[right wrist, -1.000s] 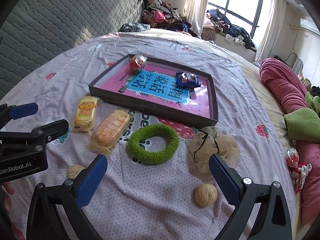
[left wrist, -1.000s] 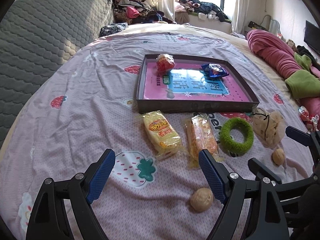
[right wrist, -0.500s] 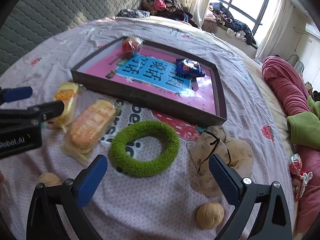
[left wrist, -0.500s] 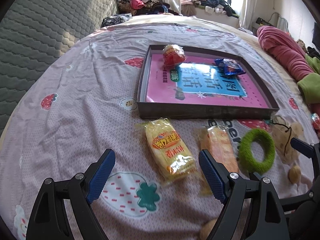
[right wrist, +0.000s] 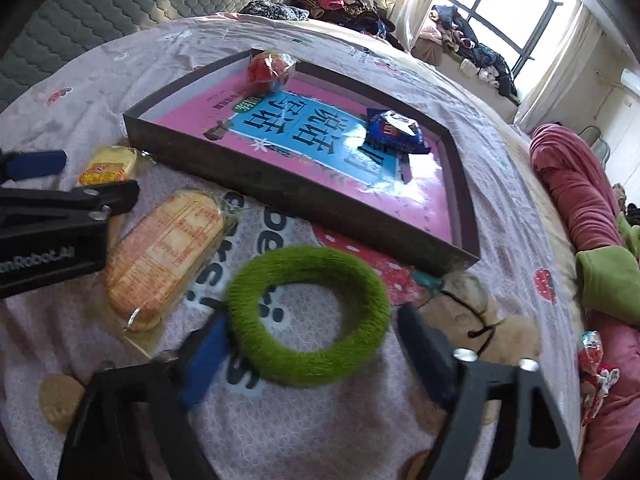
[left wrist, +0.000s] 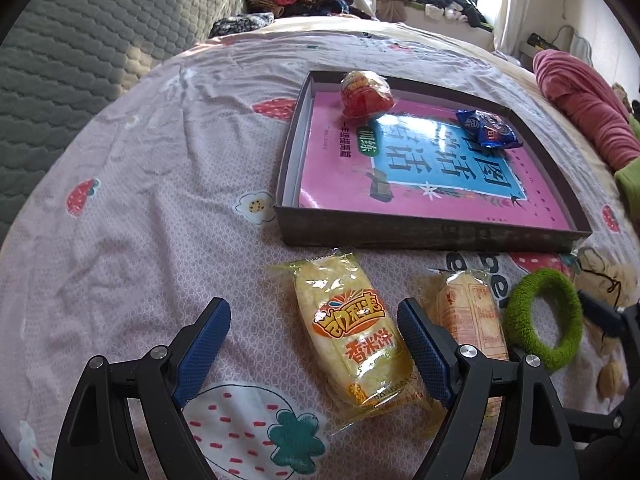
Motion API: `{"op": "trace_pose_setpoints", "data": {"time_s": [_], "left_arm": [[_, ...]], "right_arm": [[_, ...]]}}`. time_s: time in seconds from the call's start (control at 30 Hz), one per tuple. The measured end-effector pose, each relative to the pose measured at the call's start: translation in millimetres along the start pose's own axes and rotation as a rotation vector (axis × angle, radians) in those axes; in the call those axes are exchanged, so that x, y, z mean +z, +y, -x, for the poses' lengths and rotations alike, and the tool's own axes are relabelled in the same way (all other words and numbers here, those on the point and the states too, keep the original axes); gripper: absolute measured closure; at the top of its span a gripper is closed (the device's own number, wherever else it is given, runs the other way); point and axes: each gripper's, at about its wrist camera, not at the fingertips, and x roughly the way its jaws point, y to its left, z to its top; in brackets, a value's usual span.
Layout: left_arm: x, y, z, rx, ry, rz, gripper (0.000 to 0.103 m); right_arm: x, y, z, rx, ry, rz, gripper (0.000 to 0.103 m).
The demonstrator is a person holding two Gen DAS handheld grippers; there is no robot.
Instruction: Organize objects
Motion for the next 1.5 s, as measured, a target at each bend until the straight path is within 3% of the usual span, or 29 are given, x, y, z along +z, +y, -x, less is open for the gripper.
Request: {"op": "trace_pose_setpoints", "data": {"time_s": [0.13,0.2,0.33,0.47,0.87,1.5], "left_arm": [[-2,0,3,-0.002,-0.009,-0.004,0.017],[-3,-1,6,-0.011,-0.012,-0.012,0.027],[-5,-8,13,-0.051,-0.003,-0.04,0.055],[-6,-12,17,-0.063,-0.006,-0.052,0.06],[-21,-11,40,-0.062,-0.044,-0.061,0.06],[-74,-14,143,-0.093,-0.138,-0.036,0.06]], "right_arm": [[-2,7,2,0.005,-0.009,0.035,0.048],[-2,7,4,0.024,-0.013,0.032,0.057],[-1,-1,5,0.061,-0.011,-0.014,0.07],[-2,-16,9,0.119,-0.019,-0.07,0.08],[-23,-26,39,0.212,-0.083,-0.162,0.082],[-58,-19,139,0.275,-0.214,-0.232,0.085]]}}
